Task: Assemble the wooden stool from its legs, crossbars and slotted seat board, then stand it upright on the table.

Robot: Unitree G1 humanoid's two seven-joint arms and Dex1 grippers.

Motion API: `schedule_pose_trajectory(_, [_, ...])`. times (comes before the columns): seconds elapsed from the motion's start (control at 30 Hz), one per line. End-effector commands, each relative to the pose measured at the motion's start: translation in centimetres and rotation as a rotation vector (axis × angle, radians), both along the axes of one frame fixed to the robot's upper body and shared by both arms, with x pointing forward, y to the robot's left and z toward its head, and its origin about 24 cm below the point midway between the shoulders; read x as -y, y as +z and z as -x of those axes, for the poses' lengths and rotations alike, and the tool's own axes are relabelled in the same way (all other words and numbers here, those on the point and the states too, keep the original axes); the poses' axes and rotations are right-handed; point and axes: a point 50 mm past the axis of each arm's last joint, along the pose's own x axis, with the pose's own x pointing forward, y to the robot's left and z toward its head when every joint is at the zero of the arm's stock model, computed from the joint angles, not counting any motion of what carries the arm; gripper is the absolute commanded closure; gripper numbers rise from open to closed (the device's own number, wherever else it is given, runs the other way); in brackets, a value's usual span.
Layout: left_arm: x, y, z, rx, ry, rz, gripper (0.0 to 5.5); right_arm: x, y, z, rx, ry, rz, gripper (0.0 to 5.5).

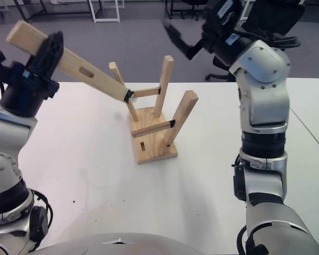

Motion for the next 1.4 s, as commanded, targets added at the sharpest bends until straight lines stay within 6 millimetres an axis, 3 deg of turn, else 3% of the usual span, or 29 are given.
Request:
schedule_pose_trajectory(0.03, [0.5,-4.3,0.7,-0.201,0.151,0.021,4.47,4.6,-5.8,-0.9,-0.172,-0.289,0.041,0.55])
schedule_pose_trajectory(0.1, [1.3,-5.9,1.3,-0.269,0.168,0.053,4.47,6.3,-10.9,-1.0,-0.300,-0.413,0.093,0.55])
schedule_pose_trajectory(0.17, [1.8,-6.7,1.5,-0.312,0.175,0.141,4.47,6.6,-16.5,-0.6,-0.444,-0.433,0.132,0.55])
schedule_pose_trajectory(0.23, [1.4,-7.3,1.3,-0.361,0.204,0.240,4.47,5.4,-22.3,0.2,-0.582,-0.406,0.187,0.55])
schedule_pose_trajectory(0.33, [1.1,-8.4,1.2,-0.439,0.234,0.354,4.47,3.2,-26.6,1.2,-0.645,-0.336,0.307,0.55])
schedule_pose_trajectory(0.5, [2.1,-11.4,1.4,-0.574,0.268,0.283,4.47,1.3,-28.6,1.9,-0.681,-0.236,0.374,0.55])
schedule_pose_trajectory(0.63, [2.3,-12.3,1.6,-0.627,0.278,0.316,4.47,0.0,-29.7,3.0,-0.732,-0.136,0.395,0.55])
schedule_pose_trajectory(0.77, [2.1,-12.5,1.4,-0.648,0.313,0.327,4.47,-1.5,-30.4,4.4,-0.793,0.008,0.392,0.55])
schedule_pose_trajectory(1.0, [0.7,-12.5,1.5,-0.640,0.441,0.109,4.47,-1.1,-30.2,4.4,-0.783,-0.018,0.408,0.55])
schedule_pose_trajectory(1.23, [2.2,-9.9,1.3,-0.548,0.449,-0.060,4.47,-1.0,-30.0,4.1,-0.773,-0.035,0.407,0.55])
schedule_pose_trajectory(1.4, [2.9,-11.3,1.2,-0.619,0.457,-0.060,4.47,-1.7,-29.9,4.2,-0.762,-0.021,0.405,0.55])
